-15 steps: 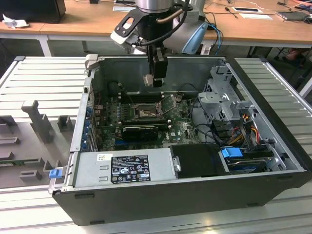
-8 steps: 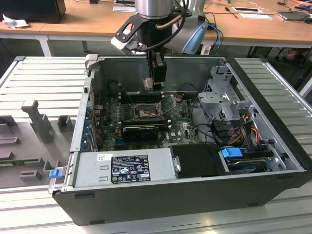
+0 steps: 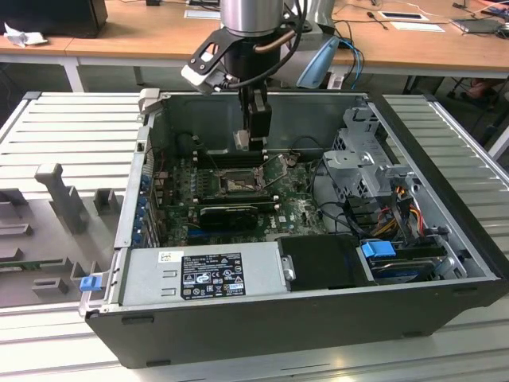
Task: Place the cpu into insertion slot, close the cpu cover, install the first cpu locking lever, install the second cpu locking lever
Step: 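Place the cpu into insertion slot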
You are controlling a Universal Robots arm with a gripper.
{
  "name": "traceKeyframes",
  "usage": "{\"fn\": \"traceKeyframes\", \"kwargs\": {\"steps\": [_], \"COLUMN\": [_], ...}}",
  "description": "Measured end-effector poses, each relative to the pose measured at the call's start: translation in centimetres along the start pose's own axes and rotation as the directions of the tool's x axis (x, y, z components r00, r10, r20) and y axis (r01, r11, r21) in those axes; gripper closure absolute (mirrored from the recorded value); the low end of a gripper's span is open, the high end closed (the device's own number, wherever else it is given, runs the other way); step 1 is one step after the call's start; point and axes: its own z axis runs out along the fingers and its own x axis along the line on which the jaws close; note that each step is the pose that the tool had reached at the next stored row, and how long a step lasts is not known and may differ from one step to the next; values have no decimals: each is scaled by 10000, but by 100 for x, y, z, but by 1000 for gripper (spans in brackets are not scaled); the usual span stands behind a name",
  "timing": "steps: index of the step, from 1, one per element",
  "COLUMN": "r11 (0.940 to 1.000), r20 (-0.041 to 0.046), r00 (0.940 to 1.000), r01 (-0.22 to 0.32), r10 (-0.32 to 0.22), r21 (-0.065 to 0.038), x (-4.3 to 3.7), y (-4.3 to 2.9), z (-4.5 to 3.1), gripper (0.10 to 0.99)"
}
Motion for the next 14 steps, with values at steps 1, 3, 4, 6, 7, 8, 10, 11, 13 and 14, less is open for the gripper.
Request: {"fn": "traceKeyframes", "kwargs": {"steps": [1, 3, 4, 6, 7, 8, 10, 11, 13, 14], "r11": [10000, 10000, 10000, 10000, 10000, 10000, 10000, 10000, 10000, 10000], "r20": [-1, -1, -1, -1, -1, 0, 0, 0, -1, -1], "r00": [10000, 10000, 10000, 10000, 10000, 10000, 10000, 10000, 10000, 10000], "r01": [0, 0, 0, -1, -1, 0, 0, 0, -1, 0], "r10": [0, 0, 0, 1, 1, 0, 0, 0, 1, 0], "r21": [0, 0, 0, 0, 0, 0, 0, 0, 0, 0], "x": [0, 0, 0, 0, 0, 0, -1, -1, -1, -1], "y": [-1, -1, -2, -3, -3, -3, -4, -5, -5, -5], "z": [8, 18, 23, 31, 35, 42, 50, 54, 62, 67], "gripper": [545, 545, 545, 545, 545, 545, 545, 545, 545, 545]}}
